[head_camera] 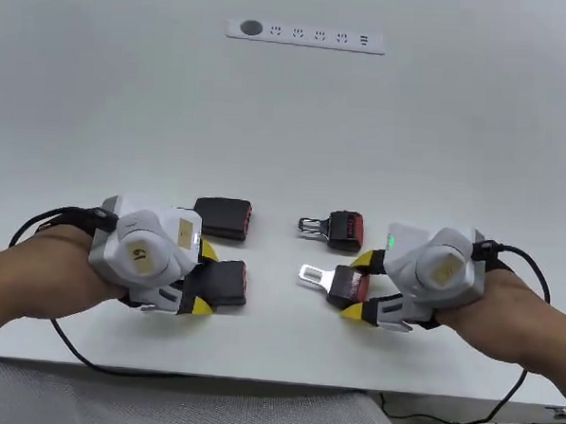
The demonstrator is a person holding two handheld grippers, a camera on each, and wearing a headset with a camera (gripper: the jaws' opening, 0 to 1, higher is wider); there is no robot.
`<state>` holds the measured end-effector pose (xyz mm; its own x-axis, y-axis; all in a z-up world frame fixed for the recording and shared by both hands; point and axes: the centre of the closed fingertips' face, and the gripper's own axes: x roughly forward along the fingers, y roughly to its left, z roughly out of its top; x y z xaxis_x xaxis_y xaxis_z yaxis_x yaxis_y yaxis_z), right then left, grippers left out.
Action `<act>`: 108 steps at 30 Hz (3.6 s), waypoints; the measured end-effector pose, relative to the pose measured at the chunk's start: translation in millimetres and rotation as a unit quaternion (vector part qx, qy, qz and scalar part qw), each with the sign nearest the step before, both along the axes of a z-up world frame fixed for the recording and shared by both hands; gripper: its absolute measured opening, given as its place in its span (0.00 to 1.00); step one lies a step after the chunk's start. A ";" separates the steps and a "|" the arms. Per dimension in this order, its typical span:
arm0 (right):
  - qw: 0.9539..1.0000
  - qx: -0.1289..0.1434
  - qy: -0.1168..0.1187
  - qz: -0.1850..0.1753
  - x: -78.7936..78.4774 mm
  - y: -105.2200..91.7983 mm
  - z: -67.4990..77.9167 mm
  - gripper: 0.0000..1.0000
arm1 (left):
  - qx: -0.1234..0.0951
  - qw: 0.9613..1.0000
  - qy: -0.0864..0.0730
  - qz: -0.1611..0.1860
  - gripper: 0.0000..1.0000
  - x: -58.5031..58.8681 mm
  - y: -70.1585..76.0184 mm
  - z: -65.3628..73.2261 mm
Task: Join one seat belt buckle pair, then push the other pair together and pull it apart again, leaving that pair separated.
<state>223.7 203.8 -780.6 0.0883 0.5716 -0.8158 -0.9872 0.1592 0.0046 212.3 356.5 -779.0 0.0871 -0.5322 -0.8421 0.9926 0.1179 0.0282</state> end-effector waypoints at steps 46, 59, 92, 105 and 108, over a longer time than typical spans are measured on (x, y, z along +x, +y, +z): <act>0.997 -0.047 0.004 0.065 -10.2 31.0 -3.3 0.34 | 0.017 0.999 0.017 -0.041 0.35 1.0 -1.3 -1.6; 0.997 -0.037 0.001 0.071 -17.8 60.0 -3.0 0.33 | 0.021 0.999 0.017 -0.039 0.35 0.8 -1.1 -2.0; 0.996 -0.031 0.000 0.085 -15.2 83.6 -1.6 0.31 | 0.018 0.999 0.017 -0.045 0.33 -0.6 0.0 -3.5; 0.996 -0.031 -0.004 0.082 -14.2 97.4 -1.3 0.31 | 0.012 0.999 0.017 -0.043 0.33 -0.5 -0.3 -2.3; 0.996 -0.030 -0.006 0.080 -13.9 101.7 -0.8 0.31 | 0.010 0.999 0.018 -0.041 0.33 -0.9 -1.0 -1.6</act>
